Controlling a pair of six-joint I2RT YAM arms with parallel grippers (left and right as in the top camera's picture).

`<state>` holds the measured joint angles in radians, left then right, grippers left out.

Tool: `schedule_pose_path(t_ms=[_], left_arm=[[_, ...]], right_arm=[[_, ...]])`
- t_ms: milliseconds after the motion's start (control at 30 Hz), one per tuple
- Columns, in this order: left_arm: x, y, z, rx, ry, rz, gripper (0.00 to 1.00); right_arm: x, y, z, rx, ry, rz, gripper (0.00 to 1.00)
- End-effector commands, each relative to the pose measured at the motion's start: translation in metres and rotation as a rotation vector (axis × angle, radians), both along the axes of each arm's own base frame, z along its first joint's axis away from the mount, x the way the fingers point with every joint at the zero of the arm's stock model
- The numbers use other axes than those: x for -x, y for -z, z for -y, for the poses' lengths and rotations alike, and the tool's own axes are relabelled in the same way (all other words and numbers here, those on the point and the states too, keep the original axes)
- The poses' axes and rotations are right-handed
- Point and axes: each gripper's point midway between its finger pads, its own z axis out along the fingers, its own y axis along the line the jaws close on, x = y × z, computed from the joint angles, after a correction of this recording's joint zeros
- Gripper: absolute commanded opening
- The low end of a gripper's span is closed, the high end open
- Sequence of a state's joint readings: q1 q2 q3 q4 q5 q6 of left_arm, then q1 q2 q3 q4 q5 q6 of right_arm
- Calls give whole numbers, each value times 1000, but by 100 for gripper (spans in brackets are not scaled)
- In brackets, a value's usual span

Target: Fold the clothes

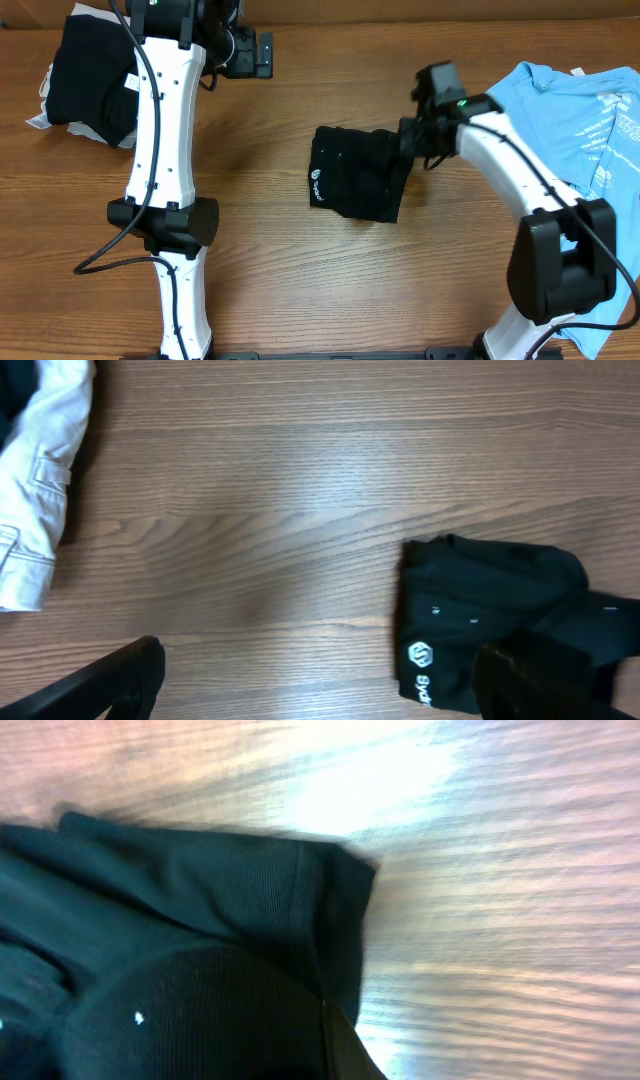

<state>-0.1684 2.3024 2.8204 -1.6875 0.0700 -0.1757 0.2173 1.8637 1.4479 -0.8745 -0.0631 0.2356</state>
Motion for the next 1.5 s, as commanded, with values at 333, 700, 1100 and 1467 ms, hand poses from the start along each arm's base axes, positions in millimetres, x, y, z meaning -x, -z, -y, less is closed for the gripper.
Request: schedule_pose_path(t_ms=[333,700,1100,1467], left_arm=[[1,-2,-4,-32,20,8,100],[1,-2,-3,-29,21,8,100],[1,-2,-4,-31,20,8,100],[1,-2,-4,-30,20,8,100]], right_arm=[[17,-56,20,-236,66,-83,78],[78,-44,-15,-187,-36,-268,78],[105,26,-1,-64,27,-340,74],[117,12,23,-58,123,-368,4]])
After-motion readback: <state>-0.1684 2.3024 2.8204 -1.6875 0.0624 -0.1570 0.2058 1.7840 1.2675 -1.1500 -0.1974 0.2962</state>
